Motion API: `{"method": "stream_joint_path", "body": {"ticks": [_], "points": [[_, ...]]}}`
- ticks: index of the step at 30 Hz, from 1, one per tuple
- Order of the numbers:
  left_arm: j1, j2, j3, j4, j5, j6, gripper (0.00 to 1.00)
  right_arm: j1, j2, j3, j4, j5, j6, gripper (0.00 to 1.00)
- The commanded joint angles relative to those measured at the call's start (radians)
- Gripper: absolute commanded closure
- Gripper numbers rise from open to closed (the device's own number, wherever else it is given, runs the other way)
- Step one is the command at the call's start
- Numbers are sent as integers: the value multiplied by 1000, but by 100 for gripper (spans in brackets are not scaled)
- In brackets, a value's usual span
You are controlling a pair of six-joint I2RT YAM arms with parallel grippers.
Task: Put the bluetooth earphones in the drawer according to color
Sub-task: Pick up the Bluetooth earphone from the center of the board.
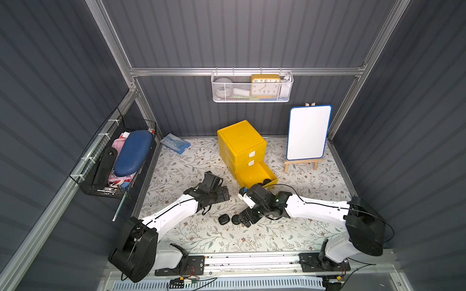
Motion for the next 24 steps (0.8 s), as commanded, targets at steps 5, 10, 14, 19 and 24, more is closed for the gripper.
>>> {"method": "stream_joint_path", "body": {"ticks": [5,10,14,19,24], "points": [[4,-112,-15,-31,-46,-41,1,74,144,111,-63,68,-48,18],[5,-166,-28,-44,-77,-53,1,94,214,153,-62,70,-49,23],[4,-198,-34,-47,-94,-59,1,93,250,172,-60,76,-40,28],[3,-217,-38,-51,-114,-63,1,94,283,187,-62,102,-32,33],[5,-216,-37,-53,-120,-61,1,94,319,205,-67,140,-15,38]]}}
